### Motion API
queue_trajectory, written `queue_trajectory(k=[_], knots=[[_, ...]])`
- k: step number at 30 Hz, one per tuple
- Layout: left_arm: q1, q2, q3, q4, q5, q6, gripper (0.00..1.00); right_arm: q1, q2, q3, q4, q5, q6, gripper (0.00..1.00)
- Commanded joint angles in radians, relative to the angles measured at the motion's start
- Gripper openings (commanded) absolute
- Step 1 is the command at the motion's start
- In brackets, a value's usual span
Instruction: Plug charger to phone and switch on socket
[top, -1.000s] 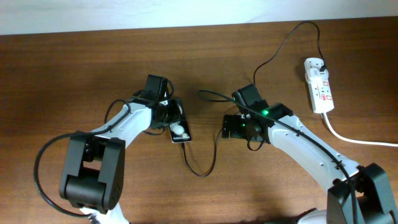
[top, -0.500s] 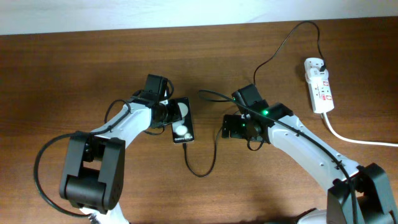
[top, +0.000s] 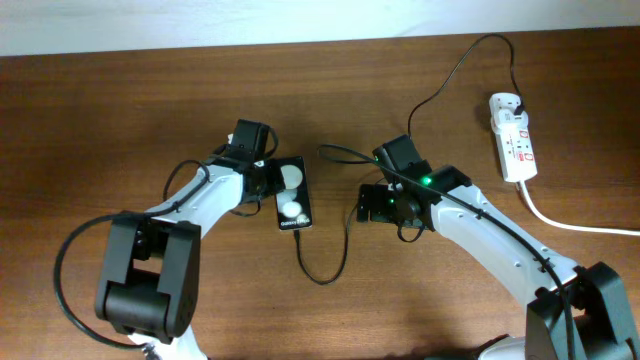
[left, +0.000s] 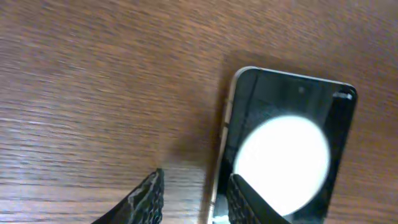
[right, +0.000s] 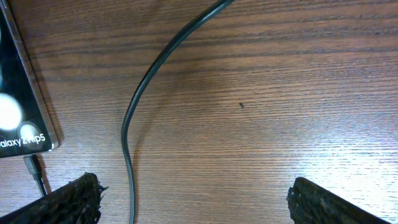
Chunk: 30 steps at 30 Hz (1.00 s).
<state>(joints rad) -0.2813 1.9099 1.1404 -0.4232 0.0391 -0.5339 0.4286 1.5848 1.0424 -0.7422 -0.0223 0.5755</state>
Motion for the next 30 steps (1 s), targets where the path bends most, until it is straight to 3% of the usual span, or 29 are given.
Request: queue_trajectory(k=[1, 3, 5, 6, 7, 8, 30], knots=[[0.045, 0.004, -0.008, -0.013, -0.042, 0.007, 0.38, -0.004, -0.013, 0.006, -0.003, 0.020, -0.003, 0.99], [0.075, 0.004, -0.008, -0.023, -0.035, 0.004, 0.40, -0.004, -0.013, 0.006, -0.003, 0.020, -0.002, 0.99], [0.097, 0.004, -0.008, -0.032, -0.035, 0.005, 0.55, -0.004, -0.013, 0.006, -0.003, 0.020, -0.002, 0.99], [0.105, 0.004, -0.008, -0.037, -0.035, 0.005, 0.70, -0.004, -0.013, 0.006, -0.003, 0.020, -0.002, 0.99], [0.108, 0.004, -0.008, -0.042, -0.035, 0.005, 0.93, -0.004, -0.013, 0.006, -0.003, 0.020, -0.002, 0.99], [0.108, 0.004, -0.008, -0.042, -0.035, 0.005, 0.99, -0.004, -0.013, 0.006, -0.003, 0.020, -0.003, 0.99], [0.107, 0.004, -0.008, -0.042, -0.036, 0.005, 0.99, -0.004, -0.013, 0.006, -0.003, 0.020, -0.002, 0.99]])
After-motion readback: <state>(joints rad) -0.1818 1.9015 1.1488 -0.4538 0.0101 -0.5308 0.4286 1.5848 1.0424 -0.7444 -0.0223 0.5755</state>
